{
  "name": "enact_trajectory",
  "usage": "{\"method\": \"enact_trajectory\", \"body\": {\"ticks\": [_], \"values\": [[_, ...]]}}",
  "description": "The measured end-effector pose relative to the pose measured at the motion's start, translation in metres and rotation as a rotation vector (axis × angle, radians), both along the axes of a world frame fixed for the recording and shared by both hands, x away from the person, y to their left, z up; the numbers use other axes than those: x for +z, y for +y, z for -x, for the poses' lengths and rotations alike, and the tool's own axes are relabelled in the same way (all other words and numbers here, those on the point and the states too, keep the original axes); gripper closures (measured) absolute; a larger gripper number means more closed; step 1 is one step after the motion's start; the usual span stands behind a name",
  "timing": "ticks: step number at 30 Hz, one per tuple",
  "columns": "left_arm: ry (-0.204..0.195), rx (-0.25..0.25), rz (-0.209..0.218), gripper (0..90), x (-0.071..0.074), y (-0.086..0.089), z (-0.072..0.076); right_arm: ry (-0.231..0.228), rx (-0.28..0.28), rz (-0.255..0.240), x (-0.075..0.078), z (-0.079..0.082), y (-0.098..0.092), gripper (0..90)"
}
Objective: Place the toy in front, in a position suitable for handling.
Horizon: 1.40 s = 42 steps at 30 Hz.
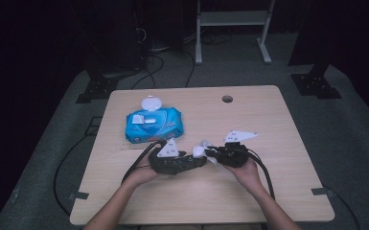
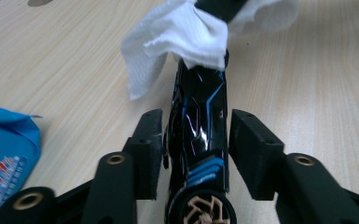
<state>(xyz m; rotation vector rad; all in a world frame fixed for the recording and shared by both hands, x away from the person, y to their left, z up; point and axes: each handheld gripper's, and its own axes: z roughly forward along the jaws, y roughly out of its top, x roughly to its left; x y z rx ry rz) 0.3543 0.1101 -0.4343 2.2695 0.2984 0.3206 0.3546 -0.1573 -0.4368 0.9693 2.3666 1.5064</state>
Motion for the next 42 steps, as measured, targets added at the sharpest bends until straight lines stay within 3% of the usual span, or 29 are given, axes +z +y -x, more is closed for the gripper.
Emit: {"method": "enact_trajectory", "body": {"ticks": [7,14,16,18,20,24,27,31,35,39,42], "values": [[0.029,-0.041,-0.108,42.8,0.004,-0.028,-0.011,0.057,-0.060,-0.051,-0.008,-0.003,-0.029,79.8],[0.052,-0.033,-0.272,40.7,-0.001,-0.049,-0.019,0.112,-0.034,-0.037,-0.020,-0.007,-0.023,79.6],[0.053,-0.028,-0.326,41.7,-0.002,-0.055,-0.020,0.115,-0.032,-0.036,-0.022,-0.008,-0.022,79.6],[0.040,-0.034,-0.381,49.7,-0.004,-0.060,-0.019,0.117,-0.032,-0.040,-0.022,-0.008,-0.022,79.6],[0.035,-0.033,-0.397,54.0,-0.004,-0.064,-0.019,0.123,-0.034,-0.048,-0.022,-0.008,-0.023,79.6],[0.029,-0.022,-0.328,56.9,0.000,-0.062,-0.019,0.130,-0.032,-0.055,-0.022,-0.008,-0.024,79.6],[0.014,-0.024,-0.301,56.9,0.001,-0.059,-0.019,0.124,-0.029,-0.076,-0.021,-0.008,-0.025,79.6],[0.004,-0.022,-0.194,56.9,0.004,-0.052,-0.016,0.110,-0.025,-0.112,-0.014,-0.007,-0.028,79.6],[-0.022,-0.021,-0.074,56.9,0.011,-0.046,-0.008,0.047,-0.006,-0.148,0.009,0.002,-0.028,79.7],[-0.052,-0.045,-0.011,56.9,0.016,-0.047,0.001,-0.017,0.035,-0.177,0.031,0.013,-0.020,79.8],[-0.049,-0.040,0.035,56.9,0.017,-0.045,0.004,-0.048,0.056,-0.170,0.039,0.018,-0.014,79.7]]}}
